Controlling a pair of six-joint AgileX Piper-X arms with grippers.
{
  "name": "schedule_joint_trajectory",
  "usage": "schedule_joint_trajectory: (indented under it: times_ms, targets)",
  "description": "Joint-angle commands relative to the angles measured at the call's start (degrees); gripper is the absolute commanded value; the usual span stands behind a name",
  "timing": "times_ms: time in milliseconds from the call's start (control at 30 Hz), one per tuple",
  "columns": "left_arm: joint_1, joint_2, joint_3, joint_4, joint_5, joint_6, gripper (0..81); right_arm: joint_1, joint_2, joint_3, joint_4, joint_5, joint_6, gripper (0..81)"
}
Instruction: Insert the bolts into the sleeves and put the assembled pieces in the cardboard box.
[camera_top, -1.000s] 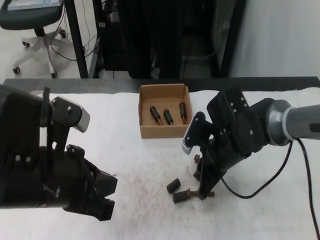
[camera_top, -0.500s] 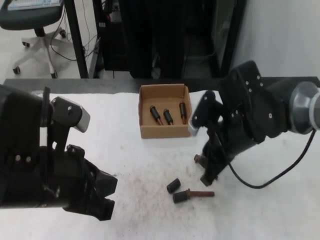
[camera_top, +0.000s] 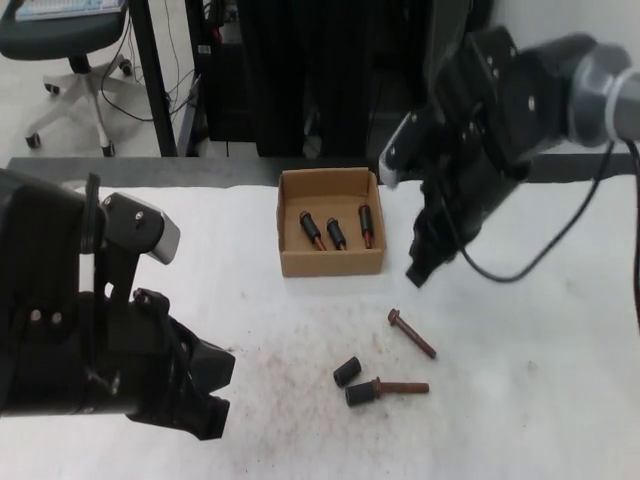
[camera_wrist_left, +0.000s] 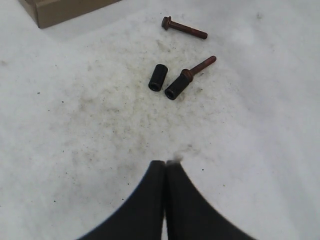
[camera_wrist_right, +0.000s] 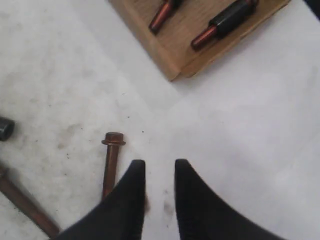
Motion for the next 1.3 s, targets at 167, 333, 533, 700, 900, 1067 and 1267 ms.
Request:
schedule_joint_trajectory:
  times_ms: [167, 333, 533, 700, 900, 1067, 1267]
  targets:
    - [-0.2, 0.1, -0.1, -1.7, -0.3, 0.4, 0.3, -0.5, 6.3, -6.3, 7.9, -0.9, 0.7, 19.7]
    - [-0.2, 0.1, -0.1, -1.7, -0.3, 0.4, 0.3, 0.6, 6.4, -6.3, 9.2, -0.9, 0.7, 19.7]
    - [-0.2, 0.1, -0.1, -2.1, -0.3, 0.4, 0.3, 0.9, 6.7, -6.1, 9.4, -2.9, 0.7, 19.7]
    - [-0.2, 0.1, -0.1, -2.3, -0.3, 0.4, 0.3, 0.9, 8.2, -6.0, 10.8, -3.3, 0.7, 19.7]
    - [-0.2, 0.1, -0.1, -2.4, -0.3, 0.4, 0.3, 1.3, 9.8, -6.0, 11.3, -3.6, 0.7, 19.7]
    - [-0.2, 0.1, -0.1, -2.4, -0.3, 0.4, 0.3, 2.7, 11.3, -6.0, 10.6, -3.5, 0.7, 19.7]
    - [-0.2, 0.1, -0.1, -2.4, -0.3, 0.4, 0.3, 3.3, 13.6, -6.0, 10.3, -3.1, -0.3, 19.7]
